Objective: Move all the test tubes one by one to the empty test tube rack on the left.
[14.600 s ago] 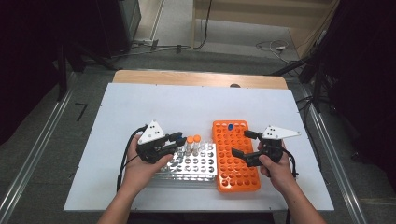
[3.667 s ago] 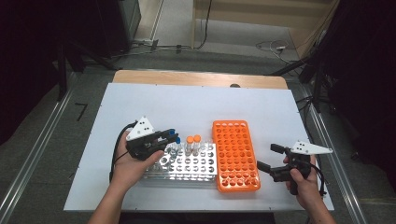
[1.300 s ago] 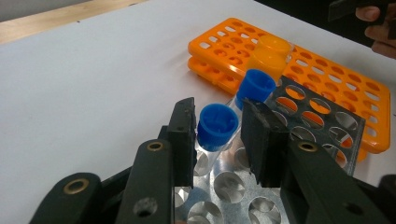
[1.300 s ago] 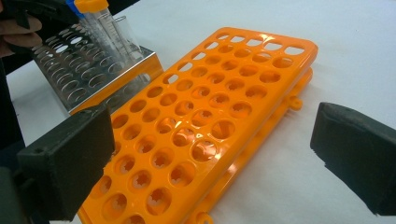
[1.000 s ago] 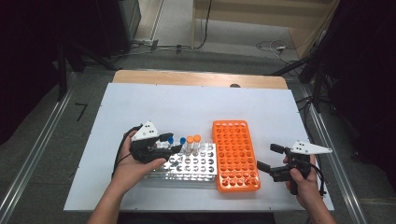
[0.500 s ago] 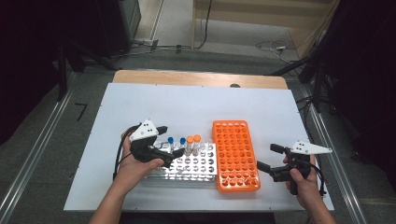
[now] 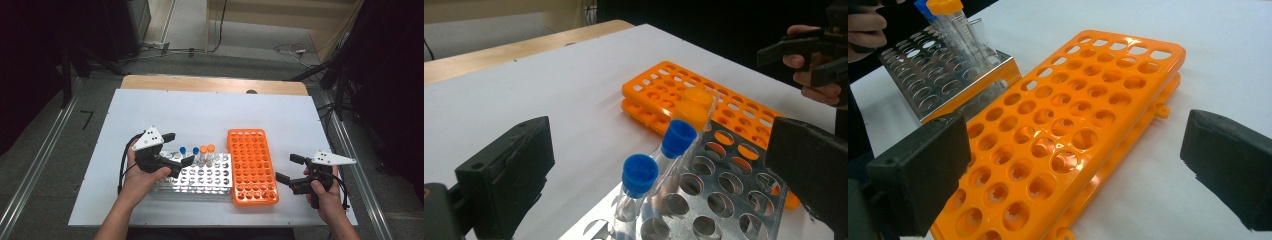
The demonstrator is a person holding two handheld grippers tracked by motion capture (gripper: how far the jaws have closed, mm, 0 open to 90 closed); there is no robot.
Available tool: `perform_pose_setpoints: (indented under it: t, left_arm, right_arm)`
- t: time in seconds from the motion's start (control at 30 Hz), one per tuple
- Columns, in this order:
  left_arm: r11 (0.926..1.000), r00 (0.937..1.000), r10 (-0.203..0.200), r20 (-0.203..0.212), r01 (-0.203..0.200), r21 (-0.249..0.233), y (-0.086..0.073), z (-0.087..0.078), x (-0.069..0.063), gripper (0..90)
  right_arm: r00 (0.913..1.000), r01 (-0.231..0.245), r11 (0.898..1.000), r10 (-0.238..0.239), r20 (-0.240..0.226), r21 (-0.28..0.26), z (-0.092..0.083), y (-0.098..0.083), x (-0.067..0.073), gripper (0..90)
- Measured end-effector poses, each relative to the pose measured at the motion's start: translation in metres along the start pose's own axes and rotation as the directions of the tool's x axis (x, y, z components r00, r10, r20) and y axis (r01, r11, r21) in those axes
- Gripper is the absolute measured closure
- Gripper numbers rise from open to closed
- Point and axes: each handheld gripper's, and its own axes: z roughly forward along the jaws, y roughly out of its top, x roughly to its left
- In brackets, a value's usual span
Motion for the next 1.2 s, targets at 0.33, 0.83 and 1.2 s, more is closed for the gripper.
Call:
perform_pose_setpoints:
  t: [0.33,0.83,1.2]
  left_arm:
    - [0.9975,0.9997,-0.024,-0.001,0.024,-0.066,-0.007,-0.017,0.005,0.0]
    - [0.9972,0.9953,-0.016,-0.096,0.009,-0.075,-0.028,-0.056,0.007,0.0]
    - [0.9927,0.9843,-0.031,-0.174,0.010,-0.121,-0.050,-0.093,0.019,0.0]
  right_arm:
    - [1.0000,-0.003,1.000,0.003,-0.001,-0.002,0.000,0.000,0.000,0.0]
    - [1.0000,-0.006,1.000,0.006,0.003,-0.004,-0.002,0.000,-0.001,0.0]
    - [0.9997,-0.016,1.000,0.016,0.016,-0.007,-0.003,-0.002,-0.004,0.0]
